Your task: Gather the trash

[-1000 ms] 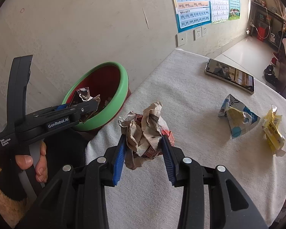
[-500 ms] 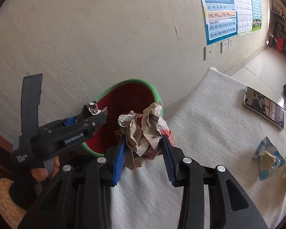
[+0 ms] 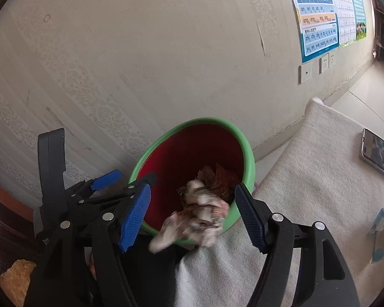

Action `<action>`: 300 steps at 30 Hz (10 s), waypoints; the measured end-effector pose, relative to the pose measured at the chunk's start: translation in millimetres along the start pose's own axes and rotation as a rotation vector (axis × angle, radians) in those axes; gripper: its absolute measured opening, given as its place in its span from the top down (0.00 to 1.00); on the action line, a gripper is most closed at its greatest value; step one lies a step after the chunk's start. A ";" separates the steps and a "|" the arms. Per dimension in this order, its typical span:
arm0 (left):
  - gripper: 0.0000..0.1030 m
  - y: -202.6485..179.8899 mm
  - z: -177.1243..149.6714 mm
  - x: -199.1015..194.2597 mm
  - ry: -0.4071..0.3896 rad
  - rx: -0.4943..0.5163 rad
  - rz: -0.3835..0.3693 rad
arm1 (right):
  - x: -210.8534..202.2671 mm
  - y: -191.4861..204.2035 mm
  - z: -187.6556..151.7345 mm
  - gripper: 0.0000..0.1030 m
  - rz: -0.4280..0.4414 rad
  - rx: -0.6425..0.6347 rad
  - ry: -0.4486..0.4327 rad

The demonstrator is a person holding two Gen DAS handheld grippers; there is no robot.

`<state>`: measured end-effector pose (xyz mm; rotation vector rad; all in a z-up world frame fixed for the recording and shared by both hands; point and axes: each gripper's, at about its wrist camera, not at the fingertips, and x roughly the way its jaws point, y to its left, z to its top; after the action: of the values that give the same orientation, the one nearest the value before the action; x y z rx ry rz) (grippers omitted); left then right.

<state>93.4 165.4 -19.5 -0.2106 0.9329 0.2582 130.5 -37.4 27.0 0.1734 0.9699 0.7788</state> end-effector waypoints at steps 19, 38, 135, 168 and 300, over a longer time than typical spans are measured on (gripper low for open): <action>0.06 -105.3 -27.1 -49.7 -0.163 0.270 -0.141 | -133.6 -204.8 -73.7 0.27 -0.578 0.240 -0.048; 0.14 -333.4 -47.2 7.8 0.139 0.408 -0.480 | -164.6 -248.5 -154.8 0.79 -0.497 0.446 -0.079; 0.58 -162.2 -88.3 41.2 0.281 0.250 -0.288 | -118.5 -137.1 -183.5 0.46 -0.302 0.328 0.189; 0.62 -149.1 -67.8 -12.2 0.155 0.236 -0.320 | -108.9 -96.5 -135.0 0.72 -0.329 0.181 0.114; 0.05 -154.5 -21.6 -121.3 -0.373 0.143 -0.221 | -200.6 -89.8 -85.2 0.07 -0.713 0.127 -0.431</action>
<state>55.7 -3.0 76.9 -0.1263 0.5497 0.0229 44.4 -252.2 72.0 0.0880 0.5998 0.0151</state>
